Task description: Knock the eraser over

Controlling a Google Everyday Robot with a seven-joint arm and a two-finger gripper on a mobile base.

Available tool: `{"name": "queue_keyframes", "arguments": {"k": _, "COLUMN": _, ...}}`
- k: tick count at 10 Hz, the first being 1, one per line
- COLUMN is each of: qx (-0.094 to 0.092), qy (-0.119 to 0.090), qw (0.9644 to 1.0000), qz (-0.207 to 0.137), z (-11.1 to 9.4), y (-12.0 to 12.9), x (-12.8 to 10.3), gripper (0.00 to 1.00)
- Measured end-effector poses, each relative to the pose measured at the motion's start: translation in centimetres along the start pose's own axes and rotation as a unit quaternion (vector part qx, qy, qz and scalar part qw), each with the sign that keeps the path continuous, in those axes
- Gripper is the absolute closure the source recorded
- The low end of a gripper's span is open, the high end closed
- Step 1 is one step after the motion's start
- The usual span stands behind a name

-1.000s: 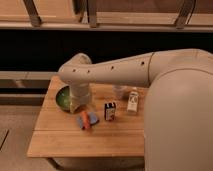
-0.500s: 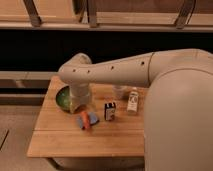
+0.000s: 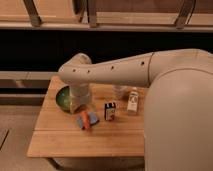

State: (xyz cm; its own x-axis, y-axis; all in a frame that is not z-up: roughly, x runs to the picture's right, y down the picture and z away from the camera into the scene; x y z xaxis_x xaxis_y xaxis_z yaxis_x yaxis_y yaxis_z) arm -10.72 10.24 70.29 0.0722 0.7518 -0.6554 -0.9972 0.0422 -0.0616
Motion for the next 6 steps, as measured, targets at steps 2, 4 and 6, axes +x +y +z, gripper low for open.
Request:
{"name": "queue_keyframes", "arguments": {"k": 2, "qx": 0.0, "qy": 0.0, "qw": 1.0, "qz": 0.0, "z": 0.0, "y": 0.0, "x": 0.0, "gripper": 0.35}}
{"name": "queue_keyframes", "arguments": {"k": 4, "qx": 0.0, "qy": 0.0, "qw": 1.0, "qz": 0.0, "z": 0.0, "y": 0.0, "x": 0.0, "gripper": 0.42}}
{"name": "queue_keyframes", "arguments": {"k": 6, "qx": 0.0, "qy": 0.0, "qw": 1.0, "qz": 0.0, "z": 0.0, "y": 0.0, "x": 0.0, "gripper": 0.6}}
